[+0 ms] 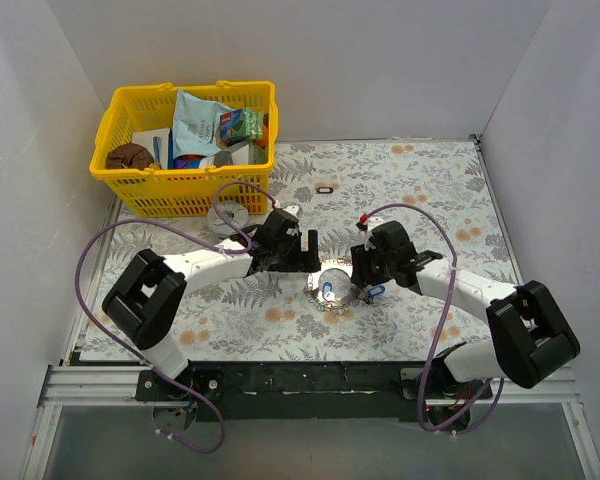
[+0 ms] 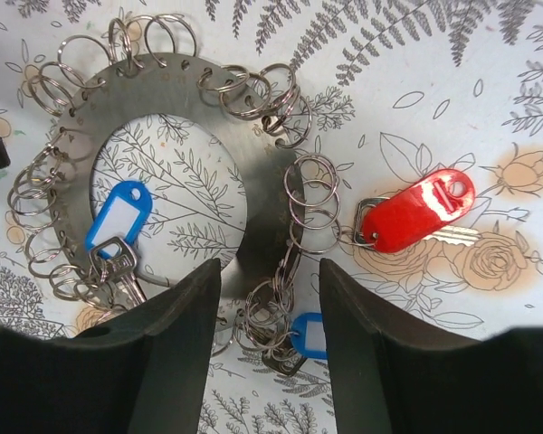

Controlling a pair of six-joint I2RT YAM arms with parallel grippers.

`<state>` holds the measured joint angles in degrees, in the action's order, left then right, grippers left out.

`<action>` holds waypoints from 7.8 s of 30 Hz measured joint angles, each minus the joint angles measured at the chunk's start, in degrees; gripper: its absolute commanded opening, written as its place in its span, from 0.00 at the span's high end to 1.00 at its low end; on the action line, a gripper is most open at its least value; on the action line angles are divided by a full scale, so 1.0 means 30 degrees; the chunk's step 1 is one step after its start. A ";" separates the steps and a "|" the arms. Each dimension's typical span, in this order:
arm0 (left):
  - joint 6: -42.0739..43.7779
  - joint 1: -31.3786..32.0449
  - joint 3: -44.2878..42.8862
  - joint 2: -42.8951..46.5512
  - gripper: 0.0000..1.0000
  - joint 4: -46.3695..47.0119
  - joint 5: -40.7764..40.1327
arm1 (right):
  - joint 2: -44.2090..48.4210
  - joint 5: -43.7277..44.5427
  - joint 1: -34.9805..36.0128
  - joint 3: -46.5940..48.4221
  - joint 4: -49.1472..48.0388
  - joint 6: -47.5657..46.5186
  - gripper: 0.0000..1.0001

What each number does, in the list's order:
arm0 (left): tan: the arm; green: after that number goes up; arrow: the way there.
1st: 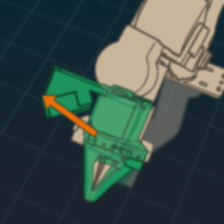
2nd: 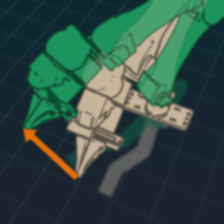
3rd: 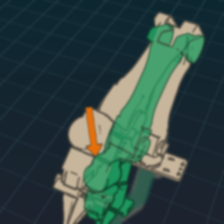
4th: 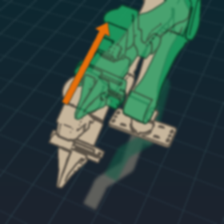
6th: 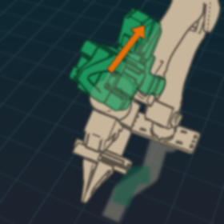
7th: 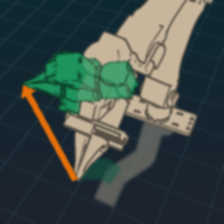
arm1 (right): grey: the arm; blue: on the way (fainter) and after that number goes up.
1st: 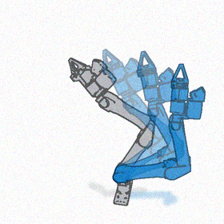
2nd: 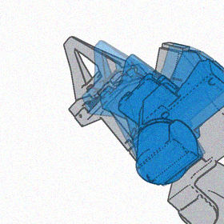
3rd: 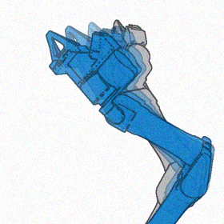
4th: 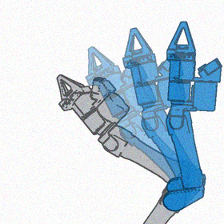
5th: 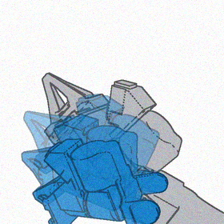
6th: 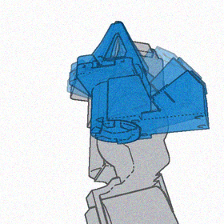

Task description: Put the keys on the keyring

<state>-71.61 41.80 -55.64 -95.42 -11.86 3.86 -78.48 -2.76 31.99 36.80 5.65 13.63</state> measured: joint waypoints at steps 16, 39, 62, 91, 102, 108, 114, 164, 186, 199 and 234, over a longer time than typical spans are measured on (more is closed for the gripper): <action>0.0364 0.0000 0.0000 0.0627 0.12 0.0313 -0.0372 | 0.3024 -0.0699 0.2703 0.0204 0.1829 -0.2317 0.99; 0.0219 0.0000 0.0000 -0.0168 0.12 0.0386 0.0430 | 0.0525 0.3038 0.5625 0.0670 0.3563 -0.2477 0.99; 0.0066 0.0000 0.0393 -0.0160 0.11 0.0546 0.0386 | 0.0131 0.5996 0.5391 0.2667 0.4816 -0.2492 0.65; -0.0066 0.0000 0.0568 -0.0160 0.11 0.0925 0.0437 | -0.0838 0.5289 0.5377 0.2514 0.6688 -0.1231 0.68; -0.0066 0.0000 0.0663 -0.0160 0.11 0.0991 0.0444 | -0.1872 0.5588 0.5377 0.2616 0.6309 -0.0750 0.85; -0.0066 0.0000 0.0678 -0.0146 0.11 0.0947 0.0437 | -0.1836 0.5931 0.5362 0.2856 0.6178 -0.0663 0.99; -0.0058 0.0000 0.0678 -0.0058 0.11 0.0954 0.0430 | -0.1508 0.4641 0.5362 0.2863 0.6054 -0.1195 0.99; 0.0226 0.0007 0.1275 0.0131 0.17 0.2798 0.2674 | 0.0568 -0.4546 -0.0029 0.0641 0.2907 -0.0058 0.66; 0.1938 0.0641 -0.1005 -0.1260 0.25 0.0321 -0.2091 | 0.1515 -0.4350 -0.0036 -0.1100 0.2215 0.2331 0.52; 0.2324 0.0991 -0.1413 -0.2310 0.51 -0.0357 -0.3446 | 0.1290 -0.4772 -0.0036 -0.2324 0.0459 0.3672 0.74; -0.4131 0.1144 0.1282 -0.0342 0.92 -0.0452 -0.5042 | -0.2295 -0.3111 -0.1049 0.0474 -0.0670 0.2069 0.86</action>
<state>-84.01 45.23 -51.79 -96.44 -13.21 -11.27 -85.36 -12.10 28.84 38.22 3.64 19.84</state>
